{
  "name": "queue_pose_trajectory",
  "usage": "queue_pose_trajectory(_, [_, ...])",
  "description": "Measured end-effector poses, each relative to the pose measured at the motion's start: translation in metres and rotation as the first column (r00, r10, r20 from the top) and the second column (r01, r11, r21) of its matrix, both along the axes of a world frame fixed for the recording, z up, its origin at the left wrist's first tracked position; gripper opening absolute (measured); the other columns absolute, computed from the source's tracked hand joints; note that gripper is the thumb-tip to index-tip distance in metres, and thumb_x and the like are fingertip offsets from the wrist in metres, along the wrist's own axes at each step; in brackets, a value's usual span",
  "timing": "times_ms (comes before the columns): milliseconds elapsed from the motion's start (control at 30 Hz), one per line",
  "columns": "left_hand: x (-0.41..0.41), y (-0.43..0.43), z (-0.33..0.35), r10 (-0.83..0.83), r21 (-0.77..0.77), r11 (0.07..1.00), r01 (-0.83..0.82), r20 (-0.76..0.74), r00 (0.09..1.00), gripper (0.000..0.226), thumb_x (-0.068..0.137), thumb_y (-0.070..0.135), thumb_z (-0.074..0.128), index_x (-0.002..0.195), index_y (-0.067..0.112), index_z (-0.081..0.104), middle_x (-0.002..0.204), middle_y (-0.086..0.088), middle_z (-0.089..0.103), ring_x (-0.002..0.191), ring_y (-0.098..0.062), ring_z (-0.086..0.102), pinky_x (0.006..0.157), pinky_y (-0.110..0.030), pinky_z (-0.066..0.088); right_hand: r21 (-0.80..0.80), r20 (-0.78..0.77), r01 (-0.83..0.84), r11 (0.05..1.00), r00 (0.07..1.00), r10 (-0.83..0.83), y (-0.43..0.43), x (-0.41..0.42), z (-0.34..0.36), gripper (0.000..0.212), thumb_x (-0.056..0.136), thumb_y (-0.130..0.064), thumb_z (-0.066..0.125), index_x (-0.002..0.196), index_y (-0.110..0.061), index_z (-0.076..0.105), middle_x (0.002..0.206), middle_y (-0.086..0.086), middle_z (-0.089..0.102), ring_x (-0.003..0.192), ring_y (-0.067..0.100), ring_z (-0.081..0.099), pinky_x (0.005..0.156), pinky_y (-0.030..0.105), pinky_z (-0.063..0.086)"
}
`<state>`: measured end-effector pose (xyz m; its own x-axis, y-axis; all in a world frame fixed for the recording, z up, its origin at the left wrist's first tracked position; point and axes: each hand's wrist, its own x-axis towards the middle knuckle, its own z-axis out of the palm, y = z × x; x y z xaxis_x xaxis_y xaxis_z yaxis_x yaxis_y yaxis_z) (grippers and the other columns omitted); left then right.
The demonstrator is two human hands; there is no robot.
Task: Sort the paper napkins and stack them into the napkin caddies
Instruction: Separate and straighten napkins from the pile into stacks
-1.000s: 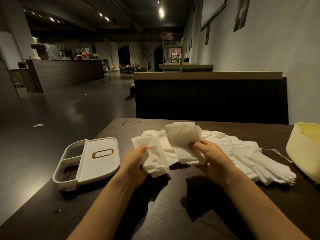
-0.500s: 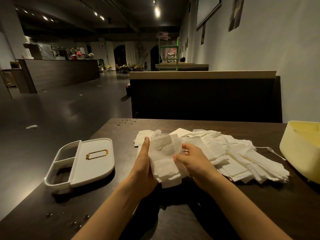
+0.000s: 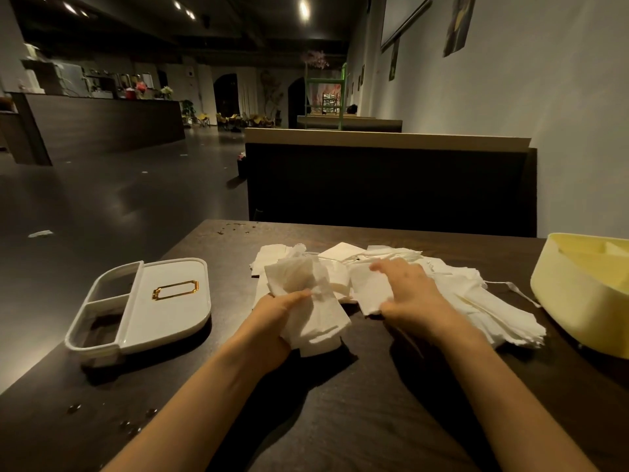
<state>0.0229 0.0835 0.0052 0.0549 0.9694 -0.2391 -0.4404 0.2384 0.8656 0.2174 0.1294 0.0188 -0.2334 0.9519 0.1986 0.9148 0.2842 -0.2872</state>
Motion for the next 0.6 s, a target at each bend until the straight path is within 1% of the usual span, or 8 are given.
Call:
queue_pose_trajectory(33, [-0.001, -0.002, 0.003, -0.021, -0.006, 1.000, 0.021, 0.011, 1.000, 0.022, 0.090, -0.001, 0.051, 0.110, 0.008, 0.056, 0.093, -0.018, 0.066, 0.082, -0.031, 0.065, 0.067, -0.041, 0.057, -0.077, 0.113, 0.021, 0.997, 0.994, -0.012, 0.001, 0.007, -0.001, 0.065, 0.080, -0.013, 0.055, 0.140, -0.026, 0.032, 0.142, 0.000, 0.036, 0.129, 0.023, 0.031, 0.105, 0.040, 0.034])
queue_pose_trajectory(100, [-0.002, -0.004, 0.007, -0.056, -0.021, 0.998, 0.057, 0.038, 0.998, 0.022, 0.091, 0.003, 0.049, 0.111, 0.007, 0.056, 0.084, -0.016, 0.067, 0.074, -0.029, 0.066, 0.056, -0.037, 0.058, -0.167, 0.195, 0.050, 0.985, 0.981, -0.016, 0.004, 0.014, -0.005, 0.061, 0.087, -0.015, 0.049, 0.142, -0.028, 0.028, 0.147, -0.002, 0.030, 0.134, 0.023, 0.028, 0.107, 0.043, 0.032])
queue_pose_trajectory(167, [-0.003, -0.006, 0.011, -0.054, -0.039, 0.998, 0.056, 0.051, 0.997, 0.022, 0.092, 0.018, 0.053, 0.112, 0.010, 0.055, 0.088, -0.015, 0.063, 0.075, -0.027, 0.063, 0.048, -0.031, 0.056, -0.116, 0.172, 0.068, 0.991, 0.984, -0.047, 0.007, 0.016, -0.010, 0.053, 0.092, -0.017, 0.045, 0.141, -0.029, 0.030, 0.146, -0.003, 0.034, 0.133, 0.022, 0.030, 0.105, 0.042, 0.032])
queue_pose_trajectory(233, [-0.005, -0.007, 0.013, -0.044, -0.054, 0.997, 0.048, 0.077, 0.996, 0.025, 0.092, 0.027, 0.053, 0.112, 0.012, 0.055, 0.097, -0.016, 0.062, 0.081, -0.029, 0.063, 0.047, -0.031, 0.055, -0.034, 0.160, 0.086, 0.996, 0.984, -0.079, 0.010, 0.018, -0.014, 0.048, 0.093, -0.016, 0.046, 0.137, -0.032, 0.037, 0.140, -0.003, 0.042, 0.129, 0.023, 0.036, 0.102, 0.041, 0.033])
queue_pose_trajectory(333, [-0.006, -0.007, 0.015, -0.061, -0.068, 0.995, 0.068, 0.100, 0.993, 0.025, 0.096, 0.029, 0.048, 0.112, 0.012, 0.057, 0.098, -0.016, 0.067, 0.075, -0.028, 0.070, 0.048, -0.031, 0.055, 0.034, 0.113, 0.115, 0.993, 0.987, -0.118, 0.015, 0.020, -0.020, 0.035, 0.090, -0.014, 0.051, 0.119, -0.034, 0.054, 0.125, -0.005, 0.055, 0.118, 0.021, 0.043, 0.094, 0.038, 0.035])
queue_pose_trajectory(400, [-0.006, -0.009, 0.017, -0.061, -0.075, 0.995, 0.067, 0.086, 0.994, 0.023, 0.097, 0.029, 0.046, 0.107, 0.012, 0.057, 0.094, -0.015, 0.068, 0.068, -0.026, 0.070, 0.045, -0.029, 0.054, 0.068, 0.059, 0.117, 0.991, 0.991, -0.121, 0.017, 0.021, -0.021, 0.024, 0.091, -0.019, 0.052, 0.107, -0.034, 0.062, 0.116, -0.004, 0.060, 0.111, 0.021, 0.047, 0.091, 0.037, 0.037])
queue_pose_trajectory(467, [-0.005, -0.010, 0.018, -0.049, -0.083, 0.995, 0.057, 0.085, 0.995, 0.021, 0.098, 0.028, 0.045, 0.104, 0.012, 0.058, 0.091, -0.014, 0.068, 0.067, -0.026, 0.070, 0.044, -0.028, 0.053, 0.070, 0.035, 0.110, 0.991, 0.993, -0.113, 0.018, 0.022, -0.020, 0.023, 0.092, -0.022, 0.049, 0.107, -0.032, 0.064, 0.114, -0.003, 0.062, 0.110, 0.022, 0.048, 0.091, 0.038, 0.038])
queue_pose_trajectory(600, [-0.005, -0.009, 0.018, -0.050, -0.089, 0.994, 0.057, 0.074, 0.996, 0.023, 0.098, 0.029, 0.045, 0.108, 0.013, 0.057, 0.098, -0.015, 0.068, 0.079, -0.028, 0.067, 0.045, -0.029, 0.054, 0.059, 0.003, 0.101, 0.993, 0.995, -0.101, 0.018, 0.021, -0.016, 0.027, 0.091, -0.021, 0.046, 0.108, -0.028, 0.067, 0.113, -0.001, 0.063, 0.111, 0.024, 0.049, 0.095, 0.041, 0.041])
